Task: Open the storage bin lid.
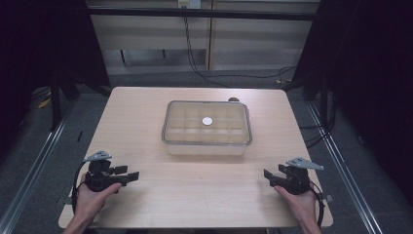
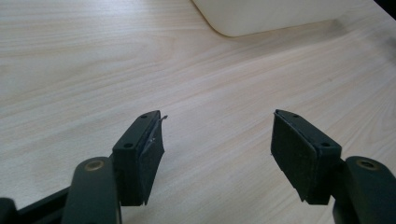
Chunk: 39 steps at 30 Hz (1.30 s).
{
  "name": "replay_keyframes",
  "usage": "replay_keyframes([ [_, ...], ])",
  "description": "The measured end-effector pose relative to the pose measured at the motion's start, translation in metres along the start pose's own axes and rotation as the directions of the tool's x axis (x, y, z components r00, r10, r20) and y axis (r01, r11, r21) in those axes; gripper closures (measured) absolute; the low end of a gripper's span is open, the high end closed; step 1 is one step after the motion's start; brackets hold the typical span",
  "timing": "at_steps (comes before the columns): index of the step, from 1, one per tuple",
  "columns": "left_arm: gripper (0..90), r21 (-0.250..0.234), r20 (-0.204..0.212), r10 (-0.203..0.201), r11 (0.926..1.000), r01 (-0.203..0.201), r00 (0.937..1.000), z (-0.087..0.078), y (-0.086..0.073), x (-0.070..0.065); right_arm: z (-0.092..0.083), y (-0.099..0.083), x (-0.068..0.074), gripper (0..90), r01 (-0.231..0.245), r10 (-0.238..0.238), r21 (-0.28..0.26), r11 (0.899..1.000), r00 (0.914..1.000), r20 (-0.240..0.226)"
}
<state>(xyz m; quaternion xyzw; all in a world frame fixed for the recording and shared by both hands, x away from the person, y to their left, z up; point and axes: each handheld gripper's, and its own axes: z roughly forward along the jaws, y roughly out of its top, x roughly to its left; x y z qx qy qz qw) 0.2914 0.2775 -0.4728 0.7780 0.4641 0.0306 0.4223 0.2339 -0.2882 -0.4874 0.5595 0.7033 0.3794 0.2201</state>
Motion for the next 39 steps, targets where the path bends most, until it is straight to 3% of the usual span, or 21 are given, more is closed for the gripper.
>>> replay_keyframes([
  [3,34.6,0.006,0.0,-0.001,1.0,0.001,1.0,0.001,0.0,0.001,0.0,0.001,-0.004,35.1,-0.034,0.034,0.004,0.999,0.9993,-0.018],
  [12,34.2,-0.001,-0.009,-0.004,1.0,0.004,1.0,0.0,0.0,0.001,0.002,0.004,-0.002,36.7,-0.008,0.008,0.005,1.0,0.9989,-0.047],
  [15,34.2,-0.009,-0.008,-0.01,0.9999,0.01,0.9999,0.0,0.002,0.001,0.003,0.007,-0.004,38.7,-0.022,0.023,0.014,1.0,0.9963,-0.083],
  [21,34.0,-0.026,-0.002,-0.001,0.9997,0.001,1.0,0.006,0.011,-0.002,0.004,0.014,-0.009,37.0,-0.035,0.036,0.006,0.999,0.9932,-0.111],
  [23,33.9,-0.022,-0.005,0.021,0.9995,-0.021,0.9998,0.008,0.014,-0.004,0.004,0.018,-0.01,36.1,-0.03,0.031,0.006,1.0,0.993,-0.114],
  [29,33.6,-0.032,-0.001,0.009,0.9994,-0.009,1.0,0.007,0.022,0.0,0.009,0.029,-0.006,34.8,0.014,-0.012,0.014,1.0,0.9889,-0.148],
  [39,36.2,-0.047,0.032,0.021,0.9987,-0.019,0.9993,0.015,0.046,-0.004,0.014,0.05,-0.007,36.8,0.006,-0.009,-0.015,1.0,0.9836,-0.18],
])
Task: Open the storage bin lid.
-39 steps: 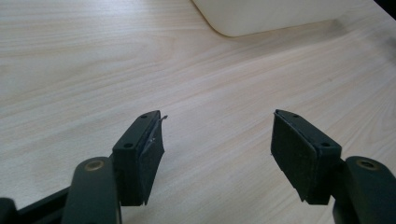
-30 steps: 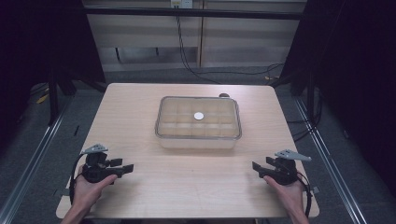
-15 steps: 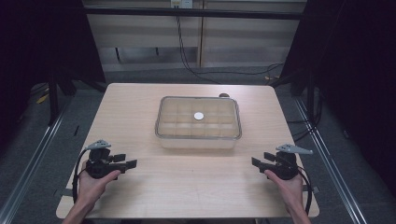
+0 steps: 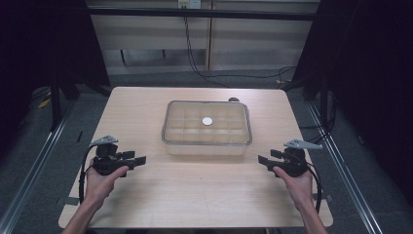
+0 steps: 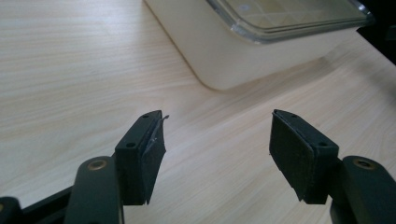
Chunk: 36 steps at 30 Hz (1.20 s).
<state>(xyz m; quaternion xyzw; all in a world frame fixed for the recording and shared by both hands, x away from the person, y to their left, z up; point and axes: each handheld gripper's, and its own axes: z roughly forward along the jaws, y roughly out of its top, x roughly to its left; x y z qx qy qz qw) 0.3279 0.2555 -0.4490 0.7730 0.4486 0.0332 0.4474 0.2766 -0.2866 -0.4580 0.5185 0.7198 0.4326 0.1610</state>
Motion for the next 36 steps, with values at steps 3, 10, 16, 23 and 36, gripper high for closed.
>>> replay_keyframes([
  [3,36.3,-0.003,0.001,-0.001,1.0,0.001,1.0,0.004,0.007,-0.001,0.004,0.006,-0.001,38.3,-0.007,0.007,-0.011,1.0,0.9998,-0.019],
  [10,36.4,-0.005,0.023,0.013,0.9999,-0.013,0.9997,0.013,0.023,-0.006,0.01,0.021,-0.002,41.3,-0.016,0.014,-0.019,1.0,0.9984,-0.055],
  [16,38.4,-0.013,0.02,0.015,0.9998,-0.015,0.9997,0.019,0.038,-0.009,0.013,0.039,-0.006,43.3,-0.005,0.003,-0.028,1.0,0.9978,-0.066],
  [23,41.2,-0.027,0.011,0.022,0.9994,-0.022,0.9997,0.025,0.056,-0.008,0.028,0.064,-0.007,44.2,0.02,-0.021,-0.014,1.0,0.9977,-0.065],
  [36,39.8,-0.008,0.018,-0.012,0.9999,0.012,0.9998,0.045,0.066,0.001,0.057,0.088,-0.025,43.4,0.024,-0.021,0.038,0.999,0.9977,-0.064],
])
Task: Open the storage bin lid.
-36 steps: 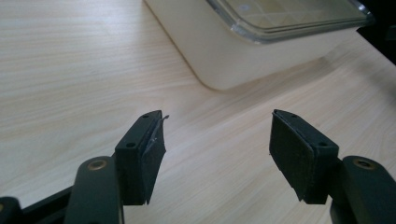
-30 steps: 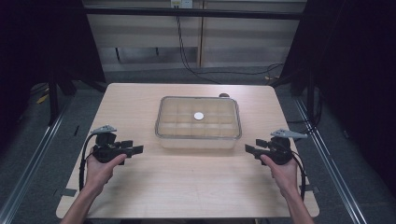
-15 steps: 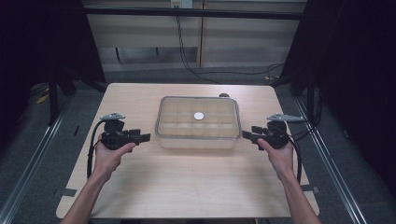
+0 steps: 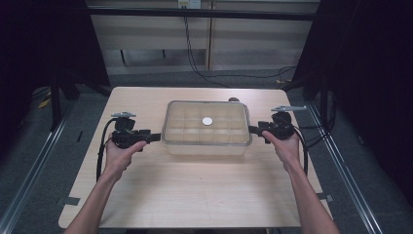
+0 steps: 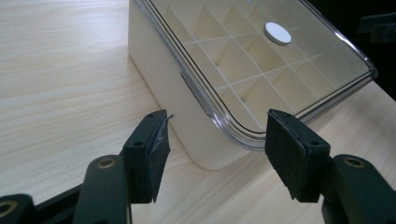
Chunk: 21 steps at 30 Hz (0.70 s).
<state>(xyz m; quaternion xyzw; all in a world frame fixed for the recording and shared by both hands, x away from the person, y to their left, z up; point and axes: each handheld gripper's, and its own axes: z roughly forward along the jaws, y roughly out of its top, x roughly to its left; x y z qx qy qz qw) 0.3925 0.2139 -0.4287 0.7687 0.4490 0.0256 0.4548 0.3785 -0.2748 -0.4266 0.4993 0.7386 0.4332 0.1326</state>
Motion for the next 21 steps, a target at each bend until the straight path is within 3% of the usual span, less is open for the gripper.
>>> replay_keyframes([
  [5,39.6,0.012,-0.008,-0.001,0.9999,0.001,1.0,0.004,0.005,0.002,0.009,0.009,-0.008,43.5,-0.001,0.001,0.01,1.0,1.0,-0.001],
  [7,45.3,0.028,-0.032,0.003,0.9996,-0.002,0.9995,0.007,0.007,0.002,0.015,0.014,-0.01,43.5,0.002,-0.002,0.025,1.0,1.0,0.0],
  [9,45.9,0.032,-0.028,-0.001,0.9995,0.002,0.9996,0.01,0.008,0.003,0.021,0.018,-0.011,43.5,0.008,-0.008,0.039,0.999,1.0,0.0],
  [18,39.2,0.043,-0.026,-0.007,0.999,0.008,0.9996,0.019,0.016,0.006,0.043,0.034,-0.014,43.5,0.035,-0.036,0.083,0.996,0.9993,0.014],
  [21,38.3,0.068,-0.03,-0.017,0.9975,0.019,0.9994,0.024,0.018,0.005,0.048,0.036,-0.018,43.6,0.03,-0.032,0.085,0.996,0.9991,0.027],
])
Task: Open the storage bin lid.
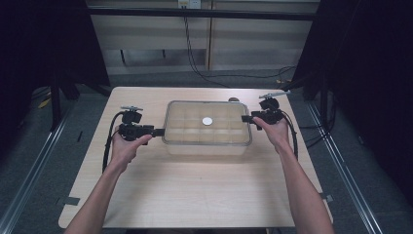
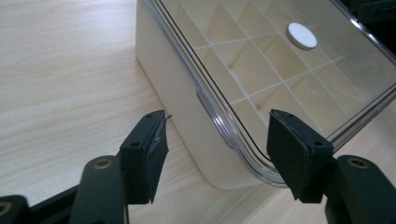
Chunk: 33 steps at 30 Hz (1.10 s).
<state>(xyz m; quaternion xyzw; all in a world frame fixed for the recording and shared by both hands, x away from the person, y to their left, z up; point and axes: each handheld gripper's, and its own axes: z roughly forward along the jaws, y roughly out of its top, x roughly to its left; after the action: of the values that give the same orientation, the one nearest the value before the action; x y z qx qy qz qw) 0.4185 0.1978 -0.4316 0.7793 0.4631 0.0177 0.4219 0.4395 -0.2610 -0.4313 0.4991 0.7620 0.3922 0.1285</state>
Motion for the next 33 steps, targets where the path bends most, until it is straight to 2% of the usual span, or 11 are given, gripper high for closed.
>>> replay_keyframes([
  [2,42.0,0.007,0.004,-0.002,1.0,0.002,1.0,0.002,0.002,0.0,0.003,0.001,-0.003,43.6,-0.016,0.016,0.007,1.0,0.9998,-0.01],
  [4,42.0,0.012,0.008,-0.014,0.9998,0.013,0.9999,0.004,0.003,0.002,0.005,0.003,-0.005,44.0,-0.03,0.03,0.02,0.999,0.9992,-0.025],
  [7,41.4,0.016,0.012,-0.024,0.9996,0.024,0.9996,0.005,0.005,0.004,0.007,0.006,-0.008,44.2,-0.038,0.038,0.037,0.999,0.999,-0.022],
  [9,39.6,0.042,0.005,-0.01,0.9991,0.01,0.9999,0.007,0.007,0.003,0.008,0.008,-0.011,44.2,-0.05,0.051,0.029,0.998,0.9984,-0.024],
  [12,38.1,0.058,0.009,-0.017,0.9982,0.016,0.9998,0.013,0.009,0.003,0.011,0.008,-0.016,44.0,-0.072,0.074,0.036,0.997,0.9966,-0.037],
  [15,37.2,0.071,0.019,-0.012,0.9974,0.01,0.9997,0.017,0.01,0.001,0.016,0.009,-0.014,42.9,-0.071,0.073,0.037,0.997,0.9962,-0.048],
  [17,36.6,0.086,0.022,-0.013,0.9962,0.011,0.9997,0.02,0.011,-0.001,0.018,0.011,-0.013,42.4,-0.072,0.073,0.042,0.997,0.9967,-0.034],
  [21,36.5,0.084,0.04,-0.026,0.9962,0.023,0.9989,0.023,0.011,-0.002,0.021,0.012,-0.015,41.8,-0.089,0.091,0.041,0.995,0.9952,-0.036],
  [24,36.7,0.091,0.048,-0.02,0.9957,0.015,0.9987,0.024,0.011,-0.002,0.022,0.012,-0.015,41.5,-0.091,0.093,0.036,0.995,0.9952,-0.032],
  [29,43.3,0.089,0.073,-0.017,0.996,0.01,0.9972,0.026,0.01,-0.004,0.025,0.011,-0.016,41.3,-0.121,0.122,0.025,0.992,0.991,-0.055],
  [33,43.2,0.089,0.064,-0.015,0.996,0.01,0.9978,0.027,0.011,-0.004,0.025,0.011,-0.016,43.5,-0.128,0.129,0.018,0.992,0.9907,-0.044],
])
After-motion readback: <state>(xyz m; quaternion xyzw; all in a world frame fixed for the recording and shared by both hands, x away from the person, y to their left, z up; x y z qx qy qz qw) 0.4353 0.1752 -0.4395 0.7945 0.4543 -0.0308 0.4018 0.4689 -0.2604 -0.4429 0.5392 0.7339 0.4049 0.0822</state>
